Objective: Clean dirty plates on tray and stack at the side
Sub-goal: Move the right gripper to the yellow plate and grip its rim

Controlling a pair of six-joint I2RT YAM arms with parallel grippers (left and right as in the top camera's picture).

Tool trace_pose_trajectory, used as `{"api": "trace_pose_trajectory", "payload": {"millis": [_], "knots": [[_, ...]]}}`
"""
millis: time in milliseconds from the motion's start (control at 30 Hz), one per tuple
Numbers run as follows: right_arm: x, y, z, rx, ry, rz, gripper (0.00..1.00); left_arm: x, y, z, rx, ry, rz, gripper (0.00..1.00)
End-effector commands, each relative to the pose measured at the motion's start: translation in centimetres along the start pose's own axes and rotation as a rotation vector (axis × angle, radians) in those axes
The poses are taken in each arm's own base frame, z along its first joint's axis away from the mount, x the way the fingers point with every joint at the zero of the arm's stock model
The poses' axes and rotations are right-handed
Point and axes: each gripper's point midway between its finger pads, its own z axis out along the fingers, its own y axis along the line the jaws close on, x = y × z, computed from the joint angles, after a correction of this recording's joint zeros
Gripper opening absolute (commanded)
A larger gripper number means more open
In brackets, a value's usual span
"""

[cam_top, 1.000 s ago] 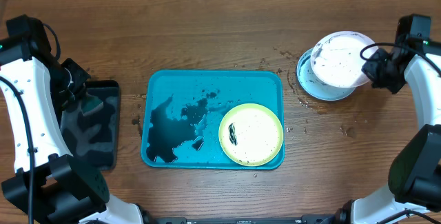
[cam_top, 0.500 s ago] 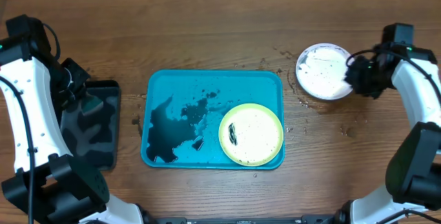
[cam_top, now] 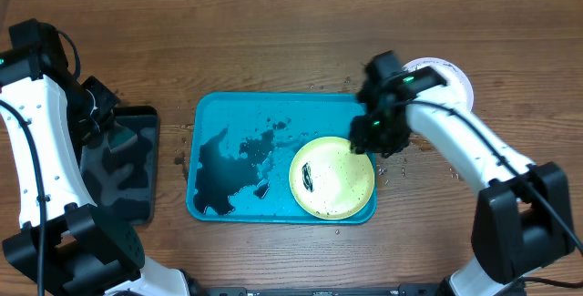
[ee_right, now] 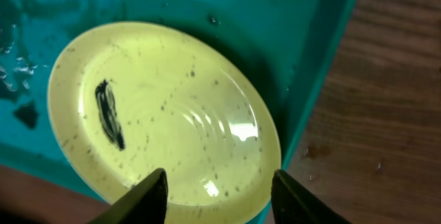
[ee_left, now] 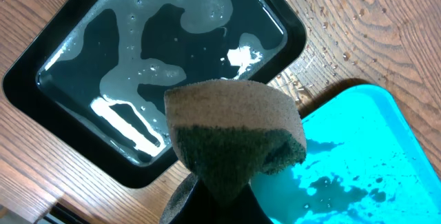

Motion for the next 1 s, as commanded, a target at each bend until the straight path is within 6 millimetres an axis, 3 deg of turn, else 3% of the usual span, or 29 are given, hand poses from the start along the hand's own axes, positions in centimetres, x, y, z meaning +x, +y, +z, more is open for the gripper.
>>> {"api": "trace_pose_trajectory", "payload": {"millis": [0, 367, 733, 967], "knots": [[-0.8, -1.3, 0.5, 0.161, -0.064, -0.076, 0.5, 0.3, -0.5, 0.1, 0.0, 0.0, -0.003, 0.04], [-1.8, -0.9, 2.2, 0.148, -0.124, -0.194, 0.47, 0.5, -0.9, 0.1, 0.002, 0.001, 0.01, 0.04], [-0.7, -1.4, 4.4, 0.132, -0.103, -0.191, 0.45, 0.5, -1.0, 0.1, 0.001, 0.002, 0.011, 0.04], [-0.2, -1.0, 4.8, 0.103, -0.085, -0.191, 0.44, 0.5, -1.0, 0.1, 0.001, 0.002, 0.011, 0.04]]}}
